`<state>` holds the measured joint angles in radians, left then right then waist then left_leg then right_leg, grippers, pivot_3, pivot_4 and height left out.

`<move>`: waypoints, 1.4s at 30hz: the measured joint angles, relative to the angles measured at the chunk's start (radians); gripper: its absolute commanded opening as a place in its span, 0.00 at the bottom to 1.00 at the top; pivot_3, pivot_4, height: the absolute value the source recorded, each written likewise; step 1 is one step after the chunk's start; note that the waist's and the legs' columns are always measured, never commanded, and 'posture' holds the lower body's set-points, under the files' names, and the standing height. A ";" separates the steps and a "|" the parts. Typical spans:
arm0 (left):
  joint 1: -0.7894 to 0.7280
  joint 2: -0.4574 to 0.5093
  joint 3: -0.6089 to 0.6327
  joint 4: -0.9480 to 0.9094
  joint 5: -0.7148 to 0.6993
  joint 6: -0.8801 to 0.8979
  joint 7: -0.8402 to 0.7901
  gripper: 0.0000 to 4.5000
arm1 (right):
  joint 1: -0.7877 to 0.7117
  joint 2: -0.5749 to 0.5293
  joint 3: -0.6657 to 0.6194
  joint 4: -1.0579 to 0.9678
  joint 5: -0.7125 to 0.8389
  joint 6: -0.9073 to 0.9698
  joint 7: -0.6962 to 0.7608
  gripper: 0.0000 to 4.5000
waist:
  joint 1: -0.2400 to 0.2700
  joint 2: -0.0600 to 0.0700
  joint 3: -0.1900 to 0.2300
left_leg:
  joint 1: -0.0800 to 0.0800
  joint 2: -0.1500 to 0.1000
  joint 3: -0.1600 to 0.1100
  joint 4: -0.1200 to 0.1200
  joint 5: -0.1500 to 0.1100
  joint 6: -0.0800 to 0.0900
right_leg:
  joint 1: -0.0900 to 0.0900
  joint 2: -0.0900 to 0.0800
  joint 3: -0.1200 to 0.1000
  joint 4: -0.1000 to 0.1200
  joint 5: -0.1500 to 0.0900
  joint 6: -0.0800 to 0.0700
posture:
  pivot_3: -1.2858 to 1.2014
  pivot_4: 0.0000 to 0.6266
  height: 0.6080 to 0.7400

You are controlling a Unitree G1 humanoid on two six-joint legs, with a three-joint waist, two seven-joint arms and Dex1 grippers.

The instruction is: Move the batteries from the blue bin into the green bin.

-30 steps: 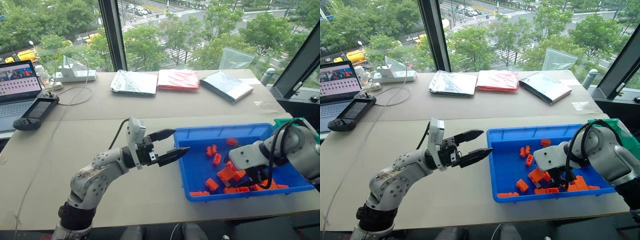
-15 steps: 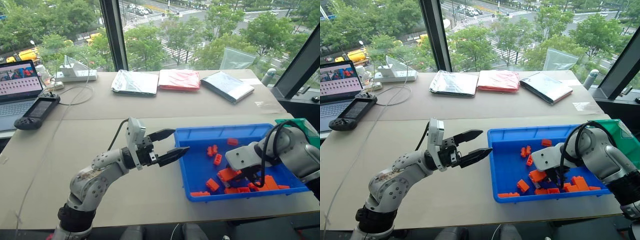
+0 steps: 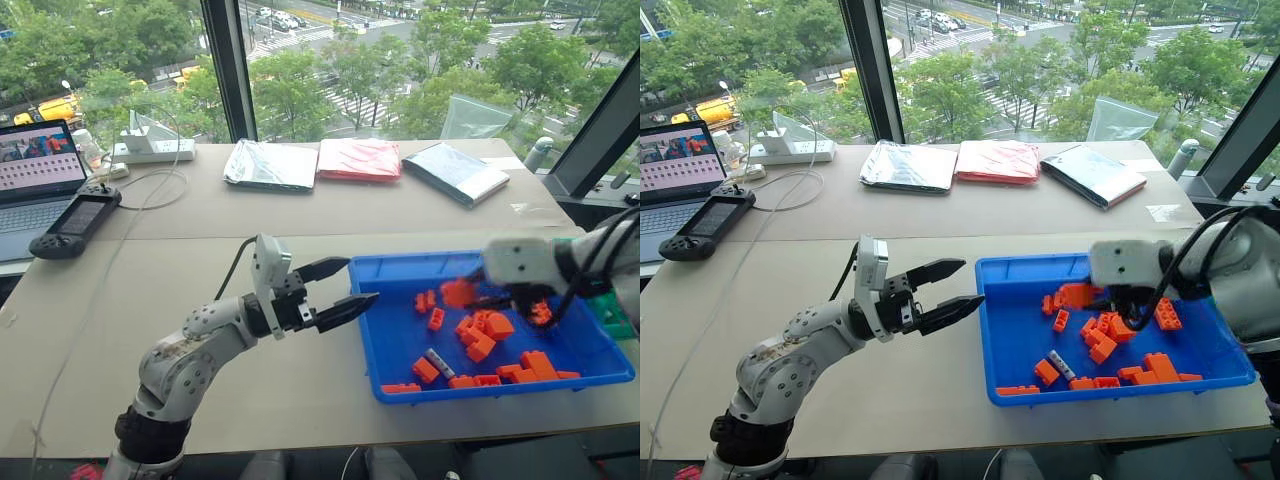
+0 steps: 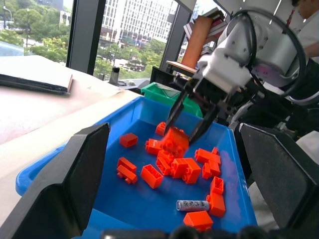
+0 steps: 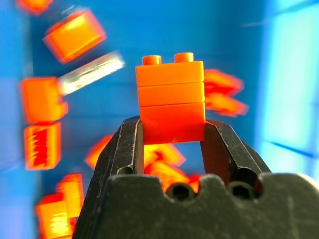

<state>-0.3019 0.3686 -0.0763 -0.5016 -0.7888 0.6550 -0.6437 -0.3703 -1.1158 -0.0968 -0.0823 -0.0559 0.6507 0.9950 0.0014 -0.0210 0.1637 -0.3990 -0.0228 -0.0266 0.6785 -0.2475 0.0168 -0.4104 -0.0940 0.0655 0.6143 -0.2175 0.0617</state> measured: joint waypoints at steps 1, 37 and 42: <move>0.000 0.000 0.000 0.000 0.000 0.000 -0.001 1.00 | 0.007 0.000 -0.001 -0.012 0.002 0.014 -0.007 1.00 | -0.003 0.000 0.000 | 0.000 0.000 0.000 0.000 0.000 0.000 | 0.000 0.000 0.000 0.000 0.000 0.000 | 0.52 0.24 1.00; 0.003 -0.015 -0.005 0.005 0.002 -0.002 -0.016 1.00 | 0.125 -0.021 0.302 -0.306 0.253 0.158 0.064 0.77 | -0.001 0.000 0.000 | 0.002 0.000 -0.001 0.002 0.000 0.000 | 0.004 0.002 -0.001 -0.002 0.000 0.001 | 0.52 0.24 1.00; 0.003 -0.016 -0.005 0.005 0.003 -0.002 -0.015 1.00 | 0.097 -0.007 0.329 -0.295 0.231 0.147 0.065 0.39 | -0.001 0.000 0.000 | 0.002 0.000 -0.001 0.002 0.000 0.000 | 0.004 0.002 -0.001 -0.002 0.000 0.001 | 0.52 0.24 1.00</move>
<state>-0.2985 0.3528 -0.0811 -0.4964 -0.7854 0.6528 -0.6592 -0.2737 -1.1223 0.2320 -0.3776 0.1747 0.7980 1.0599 0.0004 -0.0215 0.1638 -0.3969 -0.0228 -0.0274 0.6802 -0.2478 0.0173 -0.4065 -0.0921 0.0646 0.6127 -0.2173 0.0625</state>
